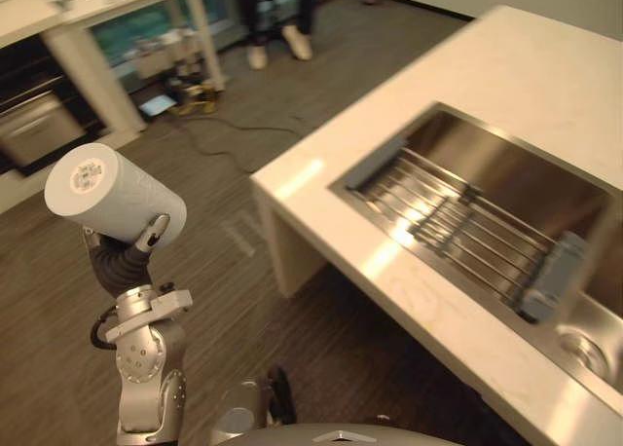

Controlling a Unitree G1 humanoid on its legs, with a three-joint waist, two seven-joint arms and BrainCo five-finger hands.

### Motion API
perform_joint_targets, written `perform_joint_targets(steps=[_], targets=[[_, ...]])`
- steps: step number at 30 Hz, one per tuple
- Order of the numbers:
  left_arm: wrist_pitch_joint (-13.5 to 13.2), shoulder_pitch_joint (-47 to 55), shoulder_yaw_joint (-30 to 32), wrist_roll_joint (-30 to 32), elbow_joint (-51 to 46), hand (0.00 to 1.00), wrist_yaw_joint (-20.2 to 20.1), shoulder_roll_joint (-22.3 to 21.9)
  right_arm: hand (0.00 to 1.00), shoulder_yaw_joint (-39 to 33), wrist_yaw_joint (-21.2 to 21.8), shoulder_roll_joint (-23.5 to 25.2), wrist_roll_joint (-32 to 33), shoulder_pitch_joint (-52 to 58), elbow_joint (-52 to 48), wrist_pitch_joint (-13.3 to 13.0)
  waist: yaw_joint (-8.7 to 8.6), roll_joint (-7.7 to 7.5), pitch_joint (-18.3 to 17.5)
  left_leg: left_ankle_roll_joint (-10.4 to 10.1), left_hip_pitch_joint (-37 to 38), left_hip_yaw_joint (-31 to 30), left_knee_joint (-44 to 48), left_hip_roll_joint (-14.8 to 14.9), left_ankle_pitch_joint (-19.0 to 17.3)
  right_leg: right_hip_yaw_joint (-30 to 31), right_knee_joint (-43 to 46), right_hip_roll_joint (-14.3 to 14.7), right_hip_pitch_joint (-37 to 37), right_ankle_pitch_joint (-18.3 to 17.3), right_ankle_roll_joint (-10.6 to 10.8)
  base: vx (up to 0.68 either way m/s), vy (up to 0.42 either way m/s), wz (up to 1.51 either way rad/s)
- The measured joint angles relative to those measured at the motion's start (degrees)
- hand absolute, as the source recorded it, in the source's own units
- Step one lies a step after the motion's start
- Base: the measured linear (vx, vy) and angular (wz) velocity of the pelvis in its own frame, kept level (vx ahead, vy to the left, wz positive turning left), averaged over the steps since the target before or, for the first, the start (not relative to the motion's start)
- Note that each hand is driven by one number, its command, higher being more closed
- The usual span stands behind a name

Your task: Walk over to the sink, pick up the cup, carry it to the dishwasher, place the cup inside the dishwasher, then close the dishwasher door

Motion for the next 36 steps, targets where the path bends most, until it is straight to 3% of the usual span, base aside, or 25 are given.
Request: perform_joint_targets(steps=[3,4,5,6,7,8,9,10,11,12,13,14,15,16,17,18,19,20,22,24,25,27,31,32,36], targets=[[-0.4,-0.4,-0.5,0.0,-1.9,1.0,-2.3,-1.1,0.0,-0.7,0.1,0.2,-0.2,1.6,-0.3,0.2,-0.96,0.83,-2.2,-2.1,5.1,3.0,-1.7,6.4,-0.8,-9.6,-2.0,-0.6,1.8,2.8,1.7,-0.01,0.107,1.77],[-0.6,-1.6,-1.0,-0.1,-1.7,1.0,-3.9,-1.9,0.0,-1.4,0.4,0.1,-0.3,2.5,-0.9,0.2,-1.74,1.61,-2.7,-2.4,6.5,5.7,-7.2,8.3,3.6,-14.1,-0.9,-0.9,2.8,3.7,3.0,0.05,0.232,2.09],[-0.5,-2.8,-2.1,-0.5,-1.3,1.0,-5.3,-2.4,0.0,-1.8,0.3,0.0,-0.3,2.6,-0.7,0.6,-1.75,1.66,-2.8,-5.4,6.5,6.5,-10.8,6.7,3.1,-18.0,0.3,-2.2,4.1,4.7,3.2,0.07,0.301,2.14],[-0.5,-3.1,-2.7,-0.8,-1.3,1.0,-6.0,-2.4,0.0,-1.9,0.1,0.3,-0.2,2.8,-0.7,1.1,-1.84,1.12,-2.8,-5.9,6.8,8.0,-11.6,6.2,2.8,-19.9,0.7,-2.8,5.0,5.5,2.8,0.05,0.303,2.06],[-0.4,-3.6,-3.9,-1.2,-1.1,1.0,-7.0,-2.2,0.0,-2.5,-0.3,0.9,-0.2,3.1,-0.7,1.9,-1.85,0.0,-3.0,-5.8,7.3,8.7,-14.8,3.6,2.8,-23.5,4.5,-5.2,7.1,6.6,1.6,0.06,0.308,2.0],[-0.4,-3.5,-5.5,-1.8,-1.1,1.0,-7.6,-2.0,0.0,-3.5,-0.4,1.0,-0.1,4.8,-1.0,1.7,-1.56,-0.06,-3.0,-5.4,9.8,7.2,-20.7,0.2,3.0,-25.0,13.2,-9.7,8.0,5.9,-1.9,0.06,0.283,1.85],[-0.6,-3.5,-5.6,-2.2,-0.9,1.0,-8.0,-1.5,0.0,-3.5,-0.7,1.0,-0.1,5.4,-1.0,1.7,-1.59,-0.73,-3.2,-4.7,10.6,5.6,-22.9,-1.0,3.6,-24.2,15.1,-10.8,7.7,3.6,-0.3,0.04,0.191,1.38],[-0.6,-3.6,-5.8,-3.0,0.1,1.0,-8.2,-0.6,0.0,-3.4,-0.9,0.4,-0.2,4.8,-1.3,2.6,-1.91,-0.4,-3.1,-4.5,11.8,3.4,-25.2,-1.4,4.3,-22.5,16.3,-10.2,6.6,0.5,-0.4,0.08,0.124,1.2],[-0.6,-4.0,-7.5,-2.9,2.3,1.0,-8.2,0.0,0.0,-3.0,-0.3,-0.1,-0.2,5.3,-3.8,3.1,-3.05,1.07,-3.2,-4.3,12.6,-0.1,-26.3,-1.5,4.4,-16.2,18.4,-8.7,2.5,-2.4,-5.2,0.08,0.097,1.22],[-0.7,-4.3,-8.5,-2.9,3.3,1.0,-8.2,0.0,0.0,-2.9,0.1,0.0,-0.1,5.5,-5.2,3.3,-3.85,1.73,-3.4,-4.2,12.6,-1.8,-26.5,-1.5,4.3,-11.4,18.5,-7.5,-0.4,-3.3,-6.4,0.11,0.085,1.53],[-0.7,-6.3,-11.8,-2.9,6.6,1.0,-8.2,0.0,0.0,-2.9,0.6,0.4,0.0,5.2,-5.7,3.3,-5.37,2.89,-3.8,-3.6,12.5,-5.8,-27.1,-1.5,4.5,-1.1,17.9,-4.4,-5.8,-5.1,-5.2,0.08,0.025,1.35],[-0.7,-7.6,-13.7,-2.9,8.4,1.0,-8.2,0.0,0.0,-2.9,0.7,0.7,0.2,4.8,-6.0,3.3,-6.16,3.37,-3.6,-3.5,12.5,-8.1,-27.1,-1.5,4.6,4.0,17.1,-2.6,-8.0,-5.6,-4.3,0.13,-0.012,2.09],[-0.6,-10.3,-18.0,-2.9,11.9,1.0,-8.3,0.1,0.0,-2.9,0.8,1.5,0.3,4.5,-7.7,2.4,-7.75,3.87,-3.8,-3.6,12.0,-13.4,-27.1,-2.0,5.0,15.7,12.8,1.4,-11.8,-4.9,-2.6,0.09,-0.035,1.79],[-0.5,-10.8,-19.5,-2.8,12.5,1.0,-8.3,0.0,0.0,-2.8,0.5,1.6,0.4,4.3,-7.6,1.9,-8.09,3.81,-4.0,-3.7,11.8,-15.3,-27.1,-2.6,5.0,20.3,10.5,2.6,-13.0,-3.4,-2.1,0.12,-0.122,2.06],[-0.5,-11.0,-22.2,-2.7,12.6,1.0,-8.4,0.0,0.0,-2.9,-0.3,1.5,0.7,4.4,-7.5,0.9,-8.25,2.62,-4.8,-3.8,11.5,-18.6,-27.2,-4.4,5.1,30.6,5.8,4.4,-15.3,2.7,-2.5,0.07,-0.151,1.36],[-0.5,-11.0,-23.0,-2.7,12.8,1.0,-8.4,0.1,0.0,-2.8,-0.8,1.5,1.0,4.6,-7.5,0.5,-8.03,1.07,-5.5,-4.2,11.4,-20.4,-27.4,-5.9,4.8,36.6,3.9,4.7,-16.3,9.4,-2.3,0.09,-0.193,1.32],[-0.6,-10.8,-23.6,-2.7,14.2,1.0,-8.3,-0.4,0.0,-2.5,-1.2,1.3,1.1,4.8,-7.5,-0.2,-7.8,1.13,-5.5,-4.1,11.2,-22.0,-27.5,-6.3,4.4,40.5,3.4,4.8,-15.7,7.9,-0.6,0.13,-0.142,0.83],[-0.6,-10.6,-24.3,-2.7,15.3,1.0,-8.4,-1.0,0.0,-1.5,-1.4,0.5,1.1,4.6,-7.8,-1.1,-7.07,3.17,-6.4,-4.5,10.3,-22.8,-27.4,-5.1,4.0,45.2,0.6,6.7,-15.0,8.1,0.0,0.14,-0.108,0.5],[-0.6,-10.8,-24.7,-2.5,15.4,1.0,-8.4,-1.1,0.0,-0.4,-1.5,0.2,1.1,3.8,-8.9,-2.2,-6.43,3.71,-6.7,-6.0,9.7,-23.2,-27.7,-3.5,4.4,47.3,-1.8,8.5,-14.2,7.9,0.8,0.14,-0.122,0.16],[-0.6,-10.9,-24.8,-1.4,15.4,1.0,-8.5,-1.0,0.0,0.7,-2.0,1.1,1.0,3.7,-10.0,-2.7,-6.42,2.77,-6.6,-7.6,10.0,-23.4,-28.0,-2.0,5.3,47.7,-3.3,10.0,-12.8,7.7,1.1,0.07,-0.166,0.18],[-0.6,-11.0,-24.9,-0.8,15.4,1.0,-9.0,0.2,0.0,2.7,-2.0,1.4,0.7,3.1,-10.2,-3.0,-6.37,1.1,-6.4,-9.6,12.2,-23.1,-29.3,-1.2,6.8,46.0,-5.5,10.5,-9.8,7.4,1.6,-0.01,-0.134,0.14],[-0.6,-11.0,-24.7,-0.8,15.4,1.0,-9.4,1.5,0.0,4.4,-1.9,1.4,0.0,2.6,-10.0,-3.1,-5.79,0.2,-6.9,-9.9,13.4,-22.9,-30.4,-1.1,7.2,45.8,-7.5,10.8,-8.1,7.5,1.6,-0.05,-0.106,0.03],[-0.6,-10.4,-24.6,-0.7,15.2,1.0,-9.4,4.1,0.0,8.3,-1.8,1.8,-0.1,1.4,-9.7,-3.6,-4.26,-1.65,-9.8,-8.7,15.7,-23.0,-36.6,-1.3,10.8,44.5,-11.0,11.1,-6.6,9.3,1.6,-0.07,-0.022,0.12],[-1.5,-8.4,-24.5,-0.6,18.7,1.0,-9.5,8.4,0.0,15.2,-2.1,2.5,-0.2,-2.1,-5.3,-3.7,-6.59,-6.77,-9.8,-5.5,15.4,-21.7,-37.0,-6.9,12.3,43.3,-17.6,6.3,-3.4,13.4,4.2,-0.04,0.012,0.01],[-1.5,-8.4,-24.5,-0.6,18.7,1.0,-9.5,8.4,0.0,15.3,-2.0,2.6,-0.2,-1.5,-5.3,-3.7,-6.59,-7.26,-10.2,-5.4,15.3,-21.5,-37.0,-7.0,12.2,43.5,-17.9,6.2,-3.4,13.4,4.2,0.01,0.002,0.0]])
